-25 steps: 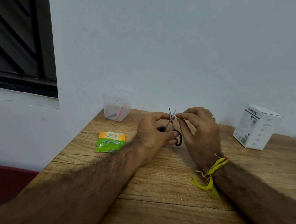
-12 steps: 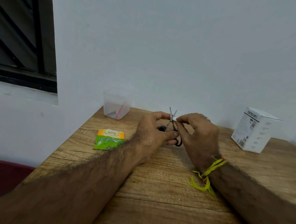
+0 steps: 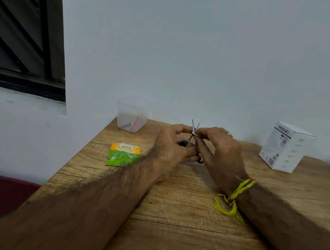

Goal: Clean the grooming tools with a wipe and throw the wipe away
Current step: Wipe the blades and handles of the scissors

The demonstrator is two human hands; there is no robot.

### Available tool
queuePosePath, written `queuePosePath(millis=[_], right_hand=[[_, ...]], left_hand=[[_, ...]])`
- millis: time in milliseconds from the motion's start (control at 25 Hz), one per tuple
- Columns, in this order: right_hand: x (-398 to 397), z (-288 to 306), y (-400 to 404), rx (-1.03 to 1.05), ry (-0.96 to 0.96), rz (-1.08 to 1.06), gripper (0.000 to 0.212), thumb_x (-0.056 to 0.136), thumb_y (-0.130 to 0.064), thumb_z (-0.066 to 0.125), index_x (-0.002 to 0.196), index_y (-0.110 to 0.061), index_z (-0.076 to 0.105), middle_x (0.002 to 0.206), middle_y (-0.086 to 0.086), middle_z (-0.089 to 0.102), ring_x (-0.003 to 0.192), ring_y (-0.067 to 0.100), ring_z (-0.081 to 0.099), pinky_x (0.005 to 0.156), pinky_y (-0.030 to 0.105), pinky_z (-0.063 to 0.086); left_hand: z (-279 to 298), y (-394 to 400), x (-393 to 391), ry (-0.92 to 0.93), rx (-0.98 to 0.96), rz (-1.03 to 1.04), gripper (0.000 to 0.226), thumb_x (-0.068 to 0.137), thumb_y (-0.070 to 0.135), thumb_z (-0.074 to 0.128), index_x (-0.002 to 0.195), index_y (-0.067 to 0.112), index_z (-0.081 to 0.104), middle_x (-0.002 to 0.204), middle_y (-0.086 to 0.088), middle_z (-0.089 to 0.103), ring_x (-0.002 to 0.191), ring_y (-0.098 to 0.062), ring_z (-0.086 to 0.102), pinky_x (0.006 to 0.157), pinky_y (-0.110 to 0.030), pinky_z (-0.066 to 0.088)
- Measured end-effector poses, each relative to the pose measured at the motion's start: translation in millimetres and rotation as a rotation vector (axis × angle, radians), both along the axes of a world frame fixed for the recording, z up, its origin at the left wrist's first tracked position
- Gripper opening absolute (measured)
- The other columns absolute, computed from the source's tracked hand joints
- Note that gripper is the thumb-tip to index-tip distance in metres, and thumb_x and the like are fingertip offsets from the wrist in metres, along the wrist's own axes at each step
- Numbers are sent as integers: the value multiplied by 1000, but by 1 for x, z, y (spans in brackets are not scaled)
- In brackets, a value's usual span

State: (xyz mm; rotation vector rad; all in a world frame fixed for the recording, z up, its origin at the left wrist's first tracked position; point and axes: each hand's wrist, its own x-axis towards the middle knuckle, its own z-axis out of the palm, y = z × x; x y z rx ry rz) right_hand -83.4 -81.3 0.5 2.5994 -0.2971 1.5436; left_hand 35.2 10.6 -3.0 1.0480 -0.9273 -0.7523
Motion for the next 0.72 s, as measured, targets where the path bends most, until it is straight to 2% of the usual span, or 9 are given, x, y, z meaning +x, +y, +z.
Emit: queuePosePath(millis=[160,480,720], right_hand=[[-1,1,-2,-27,92,-25,9,87,1,69,94,-3,72,93,10,67,89,29,61,79,41,51],[0,2,-4,-35,117,-9,9,90,3,64,94,-2,71,93,9,66,88,27,59,80,33,46],[-3,2,-9,-21,122,14,9,89,2,66,95,-1,72,93,10,68,88,28,61,81,31,46]], left_hand=[[1,0,-1,23,-15,-8,46,81,-12,75,122,2,62,107,-29,71,89,-32,75,69,-35,64],[1,1,1,32,-11,-3,46,82,-17,70,122,5,63,109,-35,68,87,-30,73,68,-32,64],[0,-1,1,51,-2,14,46,81,-19,70,116,10,64,110,-34,67,90,-34,72,68,-34,64]])
